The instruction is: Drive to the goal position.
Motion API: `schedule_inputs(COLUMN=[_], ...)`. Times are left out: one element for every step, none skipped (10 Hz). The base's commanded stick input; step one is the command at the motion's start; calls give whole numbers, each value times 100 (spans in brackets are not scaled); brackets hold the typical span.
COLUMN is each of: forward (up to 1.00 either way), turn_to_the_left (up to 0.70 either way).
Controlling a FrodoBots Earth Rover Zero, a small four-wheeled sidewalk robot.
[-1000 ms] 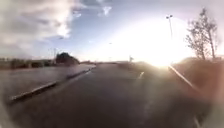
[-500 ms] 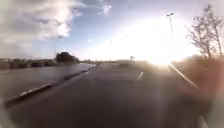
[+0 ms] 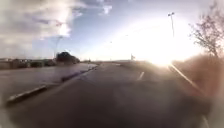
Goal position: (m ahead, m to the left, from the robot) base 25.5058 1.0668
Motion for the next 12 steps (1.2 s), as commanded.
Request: schedule_inputs(forward=[70, 70, 70, 70, 70, 70, 70, 70, 70, 70, 70, 70], turn_to_the_left=[0, 0, 0, 0, 0, 0, 0, 0, 0, 0, 0, 0])
